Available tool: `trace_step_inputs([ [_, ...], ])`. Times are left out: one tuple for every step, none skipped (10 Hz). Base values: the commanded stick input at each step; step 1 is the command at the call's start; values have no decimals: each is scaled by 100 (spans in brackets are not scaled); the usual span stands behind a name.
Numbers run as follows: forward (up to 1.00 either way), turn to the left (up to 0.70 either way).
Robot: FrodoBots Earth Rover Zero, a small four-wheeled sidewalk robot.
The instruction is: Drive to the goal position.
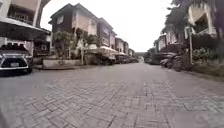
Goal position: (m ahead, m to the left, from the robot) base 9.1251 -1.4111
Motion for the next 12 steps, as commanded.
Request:
trace_step_inputs([
  [70, 0],
  [70, -2],
  [70, -27],
  [70, -35],
  [70, -35],
  [70, -35],
  [70, -35],
  [70, -35],
  [70, -35],
  [70, 0],
  [70, 0],
  [70, 0],
])
